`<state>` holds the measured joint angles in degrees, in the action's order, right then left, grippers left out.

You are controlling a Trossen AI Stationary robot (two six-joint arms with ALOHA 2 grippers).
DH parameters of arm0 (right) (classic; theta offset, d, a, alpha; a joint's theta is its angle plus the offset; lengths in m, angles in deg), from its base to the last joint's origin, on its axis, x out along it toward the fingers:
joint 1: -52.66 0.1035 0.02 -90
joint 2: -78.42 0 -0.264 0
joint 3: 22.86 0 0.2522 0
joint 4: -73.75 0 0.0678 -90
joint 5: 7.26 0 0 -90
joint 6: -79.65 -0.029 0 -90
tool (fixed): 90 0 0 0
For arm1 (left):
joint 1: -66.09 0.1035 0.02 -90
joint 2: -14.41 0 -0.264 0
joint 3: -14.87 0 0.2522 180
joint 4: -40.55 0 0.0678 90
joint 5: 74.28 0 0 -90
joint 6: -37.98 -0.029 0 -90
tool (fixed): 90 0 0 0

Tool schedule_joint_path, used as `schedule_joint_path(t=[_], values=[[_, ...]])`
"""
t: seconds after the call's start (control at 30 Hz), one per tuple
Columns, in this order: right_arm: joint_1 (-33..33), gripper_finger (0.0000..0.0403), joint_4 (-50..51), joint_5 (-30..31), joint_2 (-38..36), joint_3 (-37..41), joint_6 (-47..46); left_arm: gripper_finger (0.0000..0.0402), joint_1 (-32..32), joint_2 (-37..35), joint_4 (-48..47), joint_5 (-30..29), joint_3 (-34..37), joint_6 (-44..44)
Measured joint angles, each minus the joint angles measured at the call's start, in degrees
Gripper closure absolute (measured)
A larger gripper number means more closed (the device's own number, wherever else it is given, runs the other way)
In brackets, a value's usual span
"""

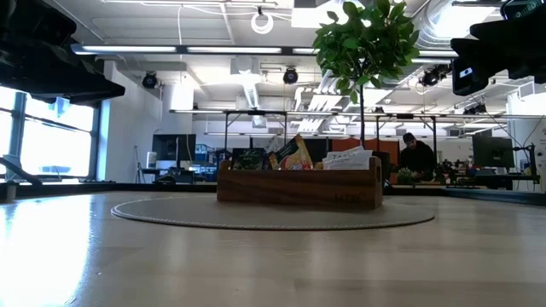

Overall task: Pick & Place Tea
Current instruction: Return To Home Position

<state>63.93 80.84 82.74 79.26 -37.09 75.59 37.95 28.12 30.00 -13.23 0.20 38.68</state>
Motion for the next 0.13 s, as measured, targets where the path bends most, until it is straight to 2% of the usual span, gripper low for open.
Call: schedule_joint_path(t=[0.13], values=[[0.0,0.0279,0.02,0.01,-0.01,-0.01,0.0,0.0291,0.01,0.0,0.01,0.0,0.0,0.01]])
